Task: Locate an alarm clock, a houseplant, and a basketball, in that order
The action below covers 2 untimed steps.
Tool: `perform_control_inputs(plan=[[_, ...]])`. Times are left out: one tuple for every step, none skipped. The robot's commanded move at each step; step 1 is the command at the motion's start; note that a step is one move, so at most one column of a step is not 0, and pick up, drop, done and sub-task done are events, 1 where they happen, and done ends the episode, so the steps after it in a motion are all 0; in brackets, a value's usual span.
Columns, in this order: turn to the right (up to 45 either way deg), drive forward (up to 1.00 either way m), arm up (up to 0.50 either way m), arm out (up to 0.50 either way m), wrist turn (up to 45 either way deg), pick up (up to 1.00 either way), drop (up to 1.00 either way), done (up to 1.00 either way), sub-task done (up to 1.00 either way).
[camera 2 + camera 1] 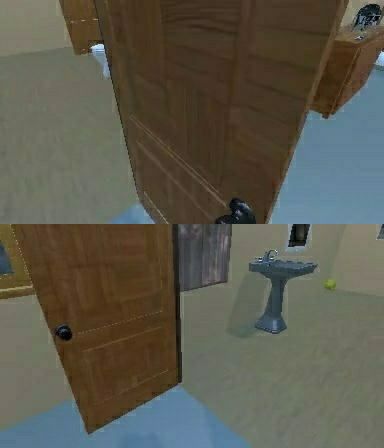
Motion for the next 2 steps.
perform_control_inputs(plan=[[39.0, 0.0, 0.0, 0.0, 0.0, 0.0, 0.0, 0.0, 0.0], [0.0, 1.0, 0.0, 0.0, 0.0, 0.0, 0.0, 0.0, 0.0]])
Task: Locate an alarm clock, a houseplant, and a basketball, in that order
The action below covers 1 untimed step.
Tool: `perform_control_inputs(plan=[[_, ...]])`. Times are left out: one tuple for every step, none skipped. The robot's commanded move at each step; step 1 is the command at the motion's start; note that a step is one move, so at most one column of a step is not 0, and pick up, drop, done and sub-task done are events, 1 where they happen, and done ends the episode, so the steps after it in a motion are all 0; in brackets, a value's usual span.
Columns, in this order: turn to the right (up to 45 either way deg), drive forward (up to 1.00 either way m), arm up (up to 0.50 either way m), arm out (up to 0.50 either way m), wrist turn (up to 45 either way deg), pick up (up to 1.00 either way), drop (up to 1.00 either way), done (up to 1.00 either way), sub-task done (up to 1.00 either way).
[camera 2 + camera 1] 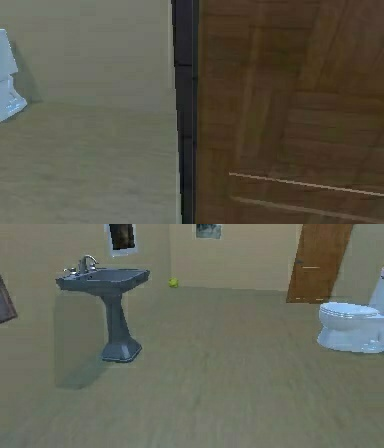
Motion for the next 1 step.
perform_control_inputs(plan=[[0.0, 0.35, 0.0, 0.0, 0.0, 0.0, 0.0, 0.0, 0.0]])
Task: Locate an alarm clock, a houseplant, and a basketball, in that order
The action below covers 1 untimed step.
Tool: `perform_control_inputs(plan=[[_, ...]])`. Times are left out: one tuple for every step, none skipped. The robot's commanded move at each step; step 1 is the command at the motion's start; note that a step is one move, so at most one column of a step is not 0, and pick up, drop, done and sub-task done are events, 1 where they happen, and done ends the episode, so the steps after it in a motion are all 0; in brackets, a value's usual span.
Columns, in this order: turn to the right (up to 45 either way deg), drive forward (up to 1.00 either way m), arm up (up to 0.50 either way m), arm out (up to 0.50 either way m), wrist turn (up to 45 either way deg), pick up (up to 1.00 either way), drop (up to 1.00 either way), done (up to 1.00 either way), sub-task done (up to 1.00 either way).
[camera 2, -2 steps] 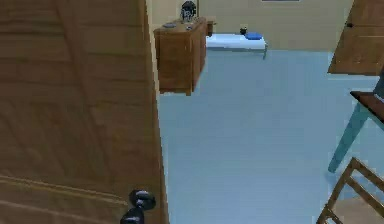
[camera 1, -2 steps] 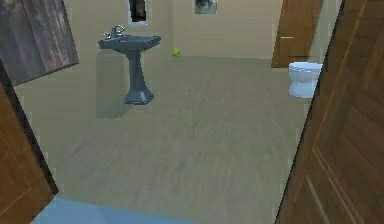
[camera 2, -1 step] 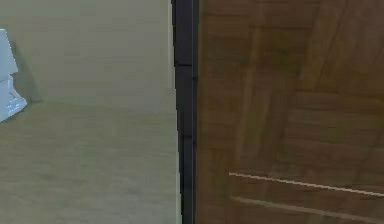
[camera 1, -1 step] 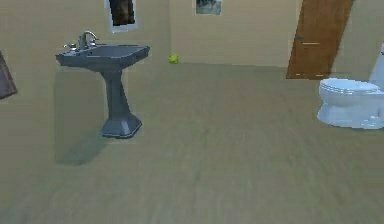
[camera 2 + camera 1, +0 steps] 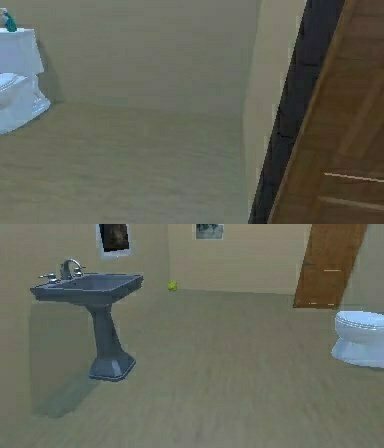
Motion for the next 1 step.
perform_control_inputs(plan=[[21.0, 0.0, 0.0, 0.0, 0.0, 0.0, 0.0, 0.0, 0.0]])
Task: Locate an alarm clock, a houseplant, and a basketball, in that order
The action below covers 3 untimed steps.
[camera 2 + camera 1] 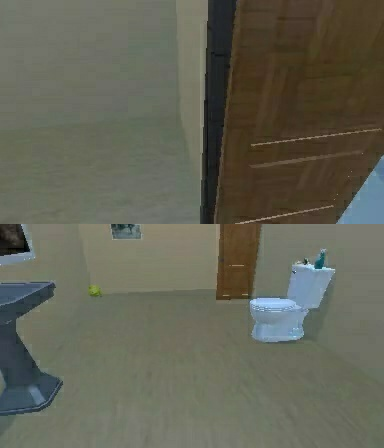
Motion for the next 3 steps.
perform_control_inputs(plan=[[0.0, 1.0, 0.0, 0.0, 0.0, 0.0, 0.0, 0.0, 0.0], [0.0, 1.0, 0.0, 0.0, 0.0, 0.0, 0.0, 0.0, 0.0], [0.0, 1.0, 0.0, 0.0, 0.0, 0.0, 0.0, 0.0, 0.0]])
